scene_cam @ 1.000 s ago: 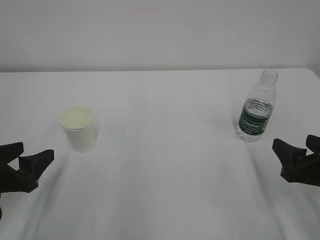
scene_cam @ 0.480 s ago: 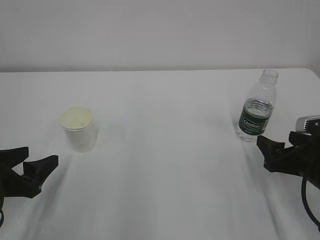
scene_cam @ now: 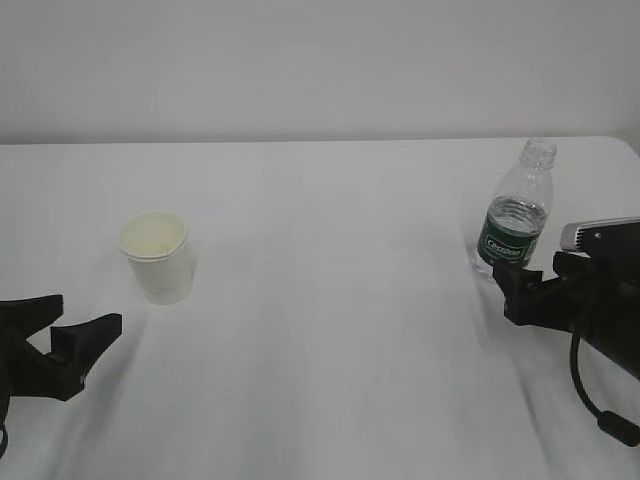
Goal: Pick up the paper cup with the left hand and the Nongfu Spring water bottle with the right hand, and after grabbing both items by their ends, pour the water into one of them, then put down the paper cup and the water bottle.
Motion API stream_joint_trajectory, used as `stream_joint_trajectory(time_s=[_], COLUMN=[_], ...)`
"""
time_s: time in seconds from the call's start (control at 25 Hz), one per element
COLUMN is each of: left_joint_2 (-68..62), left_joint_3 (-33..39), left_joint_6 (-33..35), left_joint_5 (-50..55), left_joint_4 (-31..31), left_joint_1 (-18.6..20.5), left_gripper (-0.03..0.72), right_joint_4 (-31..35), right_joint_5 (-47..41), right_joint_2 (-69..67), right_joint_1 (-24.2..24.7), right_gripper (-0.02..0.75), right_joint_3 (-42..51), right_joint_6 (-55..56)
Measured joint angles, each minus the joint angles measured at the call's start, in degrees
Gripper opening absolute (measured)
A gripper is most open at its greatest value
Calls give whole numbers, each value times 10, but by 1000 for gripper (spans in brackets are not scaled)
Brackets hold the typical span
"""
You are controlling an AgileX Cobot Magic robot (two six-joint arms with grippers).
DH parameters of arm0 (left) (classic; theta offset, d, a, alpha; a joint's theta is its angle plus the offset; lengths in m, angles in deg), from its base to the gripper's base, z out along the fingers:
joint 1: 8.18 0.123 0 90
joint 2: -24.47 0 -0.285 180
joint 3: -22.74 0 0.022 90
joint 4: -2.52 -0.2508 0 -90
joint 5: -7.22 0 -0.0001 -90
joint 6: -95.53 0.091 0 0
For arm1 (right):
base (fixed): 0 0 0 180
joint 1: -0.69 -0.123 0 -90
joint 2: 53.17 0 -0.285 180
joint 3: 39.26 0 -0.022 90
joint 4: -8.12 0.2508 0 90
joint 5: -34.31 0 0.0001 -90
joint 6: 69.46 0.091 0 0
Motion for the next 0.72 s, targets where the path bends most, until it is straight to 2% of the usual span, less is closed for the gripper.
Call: stream_joint_trajectory(time_s=[0.72], left_joint_2=[0], left_joint_3=[0], left_joint_6=[0], left_joint_5=[0], left_joint_4=[-40], left_joint_1=[0], left_gripper=[587], right_joint_4=[-10], right_joint_5=[0], right_joint_2=[-51], right_joint_1=[0], right_gripper=[629], right_joint_3=[-76], right_joint_6=[10])
